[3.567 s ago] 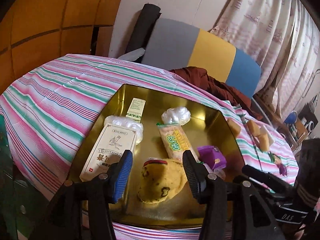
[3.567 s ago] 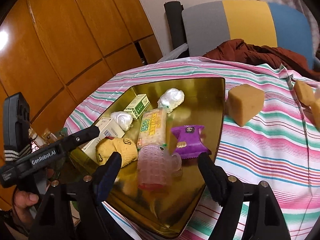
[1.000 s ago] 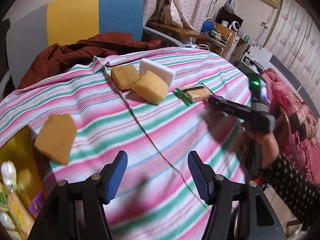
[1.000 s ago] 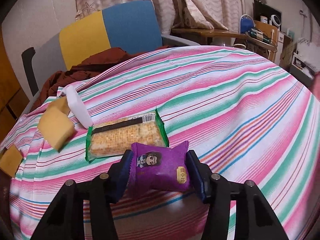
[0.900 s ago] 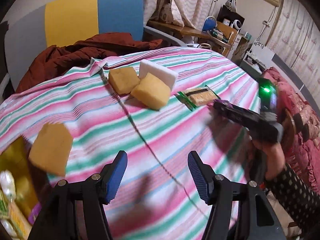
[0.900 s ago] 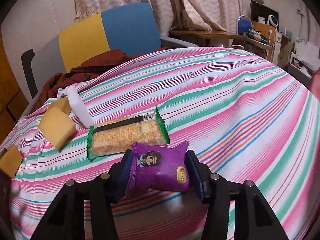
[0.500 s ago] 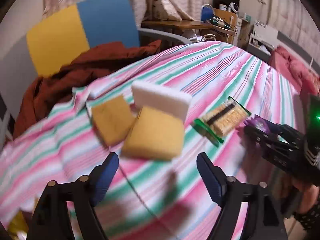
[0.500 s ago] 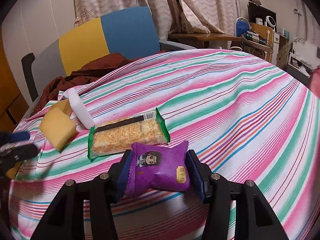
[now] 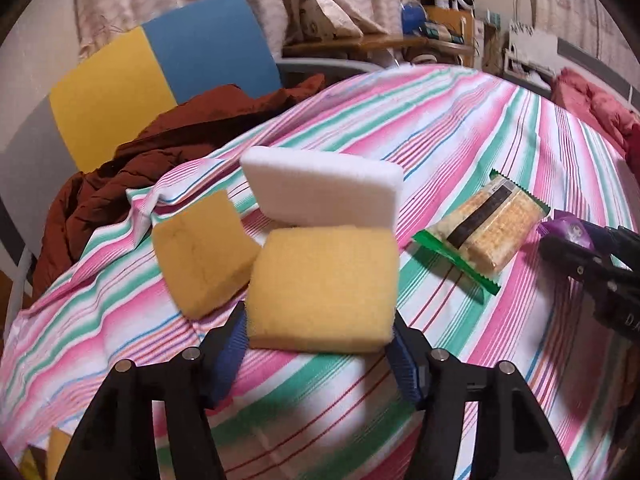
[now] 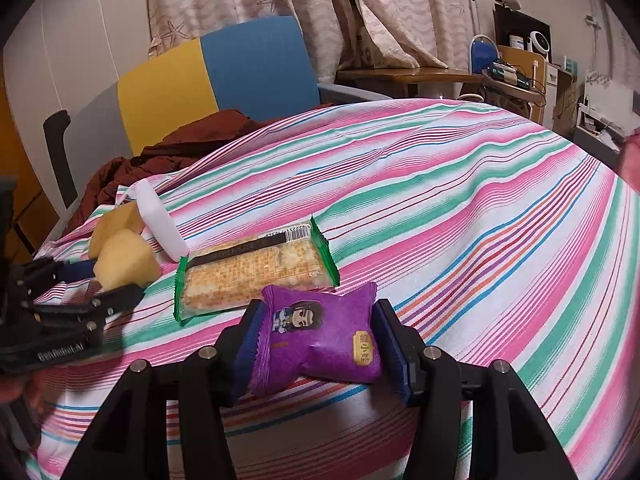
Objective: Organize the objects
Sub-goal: 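Grasp a purple snack packet with the right tool while the left tool grasps a yellow sponge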
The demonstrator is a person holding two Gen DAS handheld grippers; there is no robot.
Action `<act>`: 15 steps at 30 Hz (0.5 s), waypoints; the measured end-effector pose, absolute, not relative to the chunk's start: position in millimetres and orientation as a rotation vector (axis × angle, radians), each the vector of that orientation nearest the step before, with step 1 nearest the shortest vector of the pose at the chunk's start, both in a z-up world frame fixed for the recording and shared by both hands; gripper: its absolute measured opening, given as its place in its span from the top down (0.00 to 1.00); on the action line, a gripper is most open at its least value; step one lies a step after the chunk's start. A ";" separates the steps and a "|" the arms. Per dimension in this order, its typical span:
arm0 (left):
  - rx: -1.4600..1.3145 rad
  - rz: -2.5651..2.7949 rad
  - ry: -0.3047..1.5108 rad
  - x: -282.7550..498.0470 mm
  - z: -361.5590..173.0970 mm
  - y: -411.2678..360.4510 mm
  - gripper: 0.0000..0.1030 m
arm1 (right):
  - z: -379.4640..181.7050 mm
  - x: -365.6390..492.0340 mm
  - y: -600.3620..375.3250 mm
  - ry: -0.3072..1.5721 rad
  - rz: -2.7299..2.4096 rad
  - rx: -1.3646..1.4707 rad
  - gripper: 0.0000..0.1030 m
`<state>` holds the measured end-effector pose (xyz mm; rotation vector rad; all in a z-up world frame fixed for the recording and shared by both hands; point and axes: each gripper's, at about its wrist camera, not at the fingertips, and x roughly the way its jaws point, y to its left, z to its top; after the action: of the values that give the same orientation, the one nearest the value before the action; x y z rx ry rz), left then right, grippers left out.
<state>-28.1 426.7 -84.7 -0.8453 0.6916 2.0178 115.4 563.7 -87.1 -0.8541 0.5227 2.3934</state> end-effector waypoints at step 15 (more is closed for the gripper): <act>-0.724 2.116 0.740 13.2 -84.2 396.7 0.42 | -80.4 121.4 558.2 0.474 2.371 -0.799 0.47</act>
<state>13.2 396.7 -84.2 -0.7235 0.7395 2.1156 121.4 558.2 -80.4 -0.7989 0.4740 2.3715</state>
